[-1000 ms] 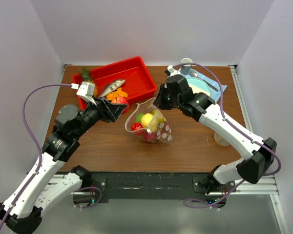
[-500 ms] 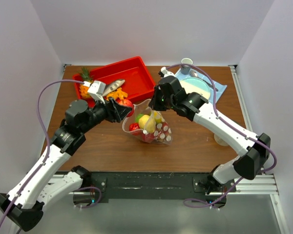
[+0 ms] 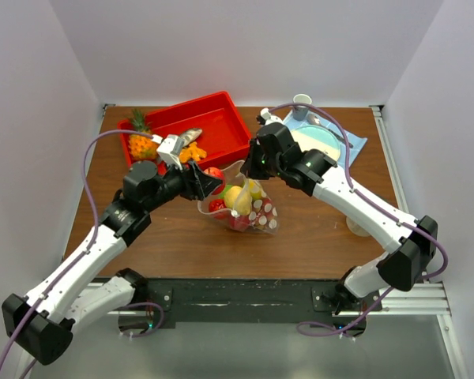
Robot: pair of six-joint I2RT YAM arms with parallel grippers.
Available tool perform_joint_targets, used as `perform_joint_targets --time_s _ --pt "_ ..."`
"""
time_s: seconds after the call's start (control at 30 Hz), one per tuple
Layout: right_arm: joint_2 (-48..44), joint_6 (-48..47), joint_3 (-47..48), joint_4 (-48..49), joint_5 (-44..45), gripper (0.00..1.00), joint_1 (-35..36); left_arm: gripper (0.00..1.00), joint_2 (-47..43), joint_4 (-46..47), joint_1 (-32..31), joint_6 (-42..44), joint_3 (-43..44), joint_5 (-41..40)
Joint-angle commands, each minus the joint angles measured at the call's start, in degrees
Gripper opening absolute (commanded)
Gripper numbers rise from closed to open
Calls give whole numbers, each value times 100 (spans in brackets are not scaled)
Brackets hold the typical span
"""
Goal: Place the food in the zip-top bag and seal the zipper
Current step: Place the fake fruit in the zipper food storage bag.
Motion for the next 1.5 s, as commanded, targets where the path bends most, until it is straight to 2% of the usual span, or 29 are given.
perform_joint_targets --time_s 0.0,0.93,1.47 --pt "-108 24 329 194 47 0 5 16 94 577 -96 -121 -88 106" --pt "-380 6 215 123 153 0 5 16 718 938 -360 -121 -53 -131" --pt "-538 -55 118 -8 170 0 -4 16 920 947 -826 -113 17 -553"
